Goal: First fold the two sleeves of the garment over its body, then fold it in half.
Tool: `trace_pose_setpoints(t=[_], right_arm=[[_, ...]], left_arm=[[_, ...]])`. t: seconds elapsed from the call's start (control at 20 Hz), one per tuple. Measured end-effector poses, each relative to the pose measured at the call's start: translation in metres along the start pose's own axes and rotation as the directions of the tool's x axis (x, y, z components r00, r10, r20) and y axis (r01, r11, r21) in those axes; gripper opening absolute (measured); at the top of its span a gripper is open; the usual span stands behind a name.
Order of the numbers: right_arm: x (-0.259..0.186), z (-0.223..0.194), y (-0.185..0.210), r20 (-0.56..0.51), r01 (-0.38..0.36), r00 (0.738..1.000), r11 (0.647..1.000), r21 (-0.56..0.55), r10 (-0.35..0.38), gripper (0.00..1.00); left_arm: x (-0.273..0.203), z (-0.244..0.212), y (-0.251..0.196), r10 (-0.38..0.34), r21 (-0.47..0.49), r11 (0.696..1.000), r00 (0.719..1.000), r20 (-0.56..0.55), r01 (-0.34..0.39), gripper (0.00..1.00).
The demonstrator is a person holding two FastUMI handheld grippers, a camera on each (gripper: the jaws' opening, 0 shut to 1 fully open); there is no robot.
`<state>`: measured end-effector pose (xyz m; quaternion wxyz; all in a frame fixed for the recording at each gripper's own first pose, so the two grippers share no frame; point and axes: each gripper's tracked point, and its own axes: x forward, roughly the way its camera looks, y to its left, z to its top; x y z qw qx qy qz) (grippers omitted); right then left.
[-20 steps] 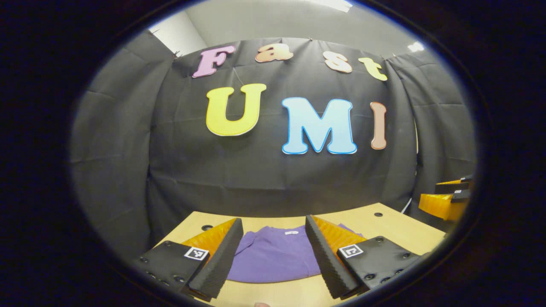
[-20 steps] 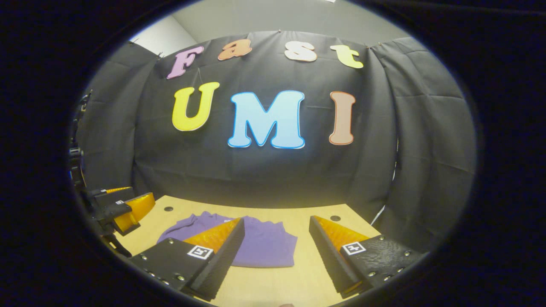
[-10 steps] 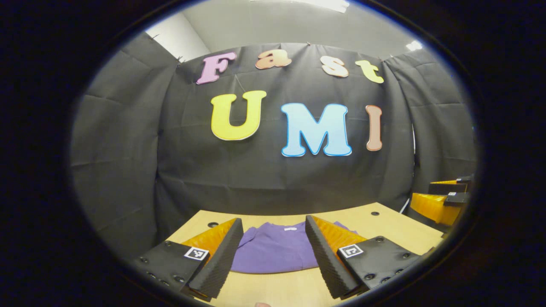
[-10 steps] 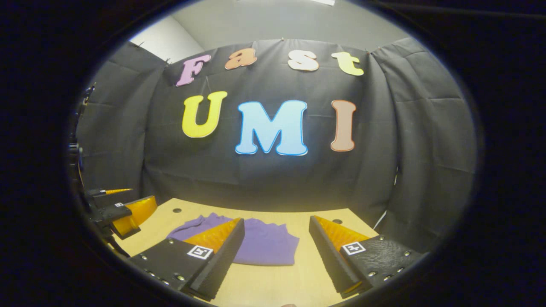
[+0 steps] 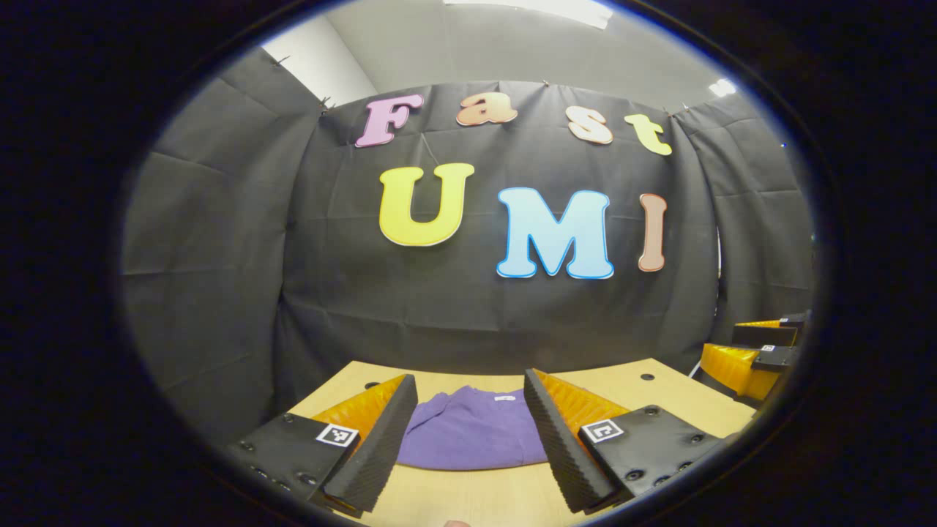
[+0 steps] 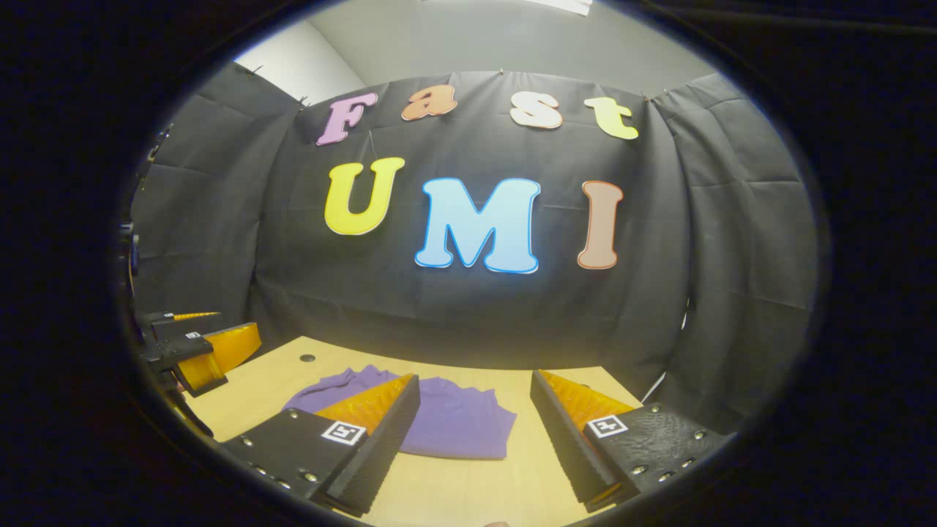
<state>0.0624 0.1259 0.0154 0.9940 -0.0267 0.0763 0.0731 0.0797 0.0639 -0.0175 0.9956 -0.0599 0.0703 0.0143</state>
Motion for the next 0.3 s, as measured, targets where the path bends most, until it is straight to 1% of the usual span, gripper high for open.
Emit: trace_pose_setpoints(t=[0.15,0.2,0.25,0.3], right_arm=[[0.0021,-0.0016,0.0018,-0.005,0.0,1.0,1.0,-0.002,0.0,0.94],[0.0029,-0.0018,0.0018,-0.004,0.002,1.0,1.0,-0.004,-0.002,1.0],[0.0038,-0.0014,0.0023,-0.003,0.005,1.0,1.0,-0.004,-0.005,1.0],[0.0036,-0.0007,0.0023,-0.002,0.007,1.0,1.0,-0.004,-0.007,1.0]], left_arm=[[0.0021,-0.002,-0.0005,-0.007,-0.003,1.0,1.0,-0.003,0.007,0.96],[0.0021,-0.0021,-0.0012,-0.009,0.001,1.0,1.0,-0.004,0.009,0.96],[0.0028,-0.0015,-0.0015,-0.011,0.006,1.0,1.0,-0.003,0.011,0.95],[0.0037,-0.0007,-0.0022,-0.012,0.009,1.0,1.0,-0.002,0.012,0.96]])
